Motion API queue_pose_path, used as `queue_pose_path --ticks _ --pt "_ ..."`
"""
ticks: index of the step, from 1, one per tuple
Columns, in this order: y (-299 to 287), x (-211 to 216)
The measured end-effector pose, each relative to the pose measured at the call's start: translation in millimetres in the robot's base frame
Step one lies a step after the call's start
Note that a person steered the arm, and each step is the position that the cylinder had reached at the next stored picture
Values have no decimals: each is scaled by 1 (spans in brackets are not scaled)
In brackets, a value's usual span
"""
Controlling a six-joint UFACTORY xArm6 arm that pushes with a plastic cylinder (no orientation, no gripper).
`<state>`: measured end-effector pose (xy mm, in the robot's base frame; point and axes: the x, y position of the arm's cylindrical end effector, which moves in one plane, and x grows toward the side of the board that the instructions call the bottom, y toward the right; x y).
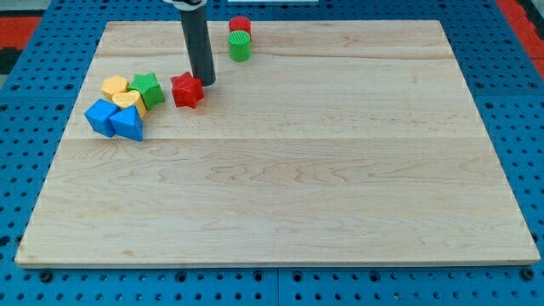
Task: Push the red star to the right of green star
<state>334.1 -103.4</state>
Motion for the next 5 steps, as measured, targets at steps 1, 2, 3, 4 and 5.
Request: queue_pose_path --ticks 1,2,3,4,5 --pt "-3 7" --pt "-15 7" --pt "-38 7" --pt "-35 6" --pt "40 -12"
